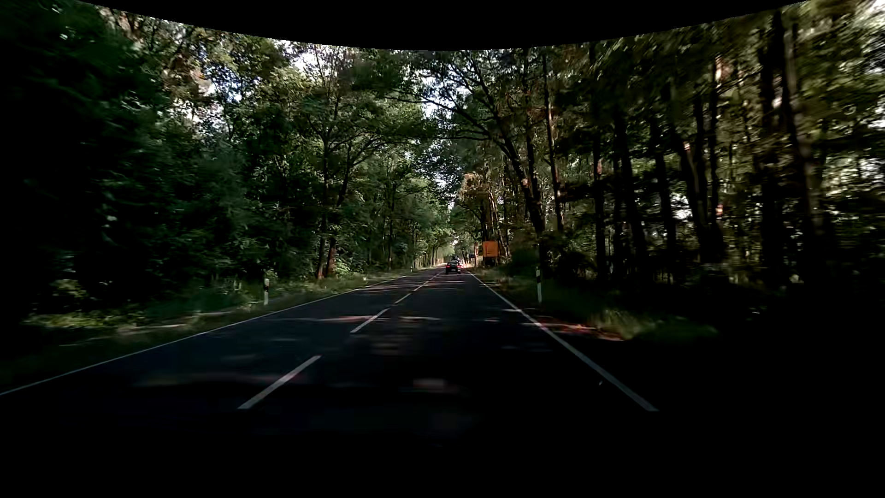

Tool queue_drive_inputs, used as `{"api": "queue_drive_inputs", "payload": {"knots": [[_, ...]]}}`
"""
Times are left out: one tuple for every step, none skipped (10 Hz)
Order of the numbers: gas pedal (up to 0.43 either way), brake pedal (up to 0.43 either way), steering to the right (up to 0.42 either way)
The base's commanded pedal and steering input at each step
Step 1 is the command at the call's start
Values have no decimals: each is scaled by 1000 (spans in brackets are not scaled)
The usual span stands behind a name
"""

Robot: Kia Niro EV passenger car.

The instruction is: Follow the waypoints while adhering to traffic rules and regulations

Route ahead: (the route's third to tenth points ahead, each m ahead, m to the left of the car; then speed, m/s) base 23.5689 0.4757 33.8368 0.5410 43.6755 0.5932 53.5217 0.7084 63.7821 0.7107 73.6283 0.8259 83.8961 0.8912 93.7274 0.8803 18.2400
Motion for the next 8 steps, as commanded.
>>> {"api": "queue_drive_inputs", "payload": {"knots": [[39,0,-2],[79,0,-2],[87,0,-2],[110,0,-2],[110,0,-2],[110,0,-2],[110,0,-2],[110,0,-2]]}}
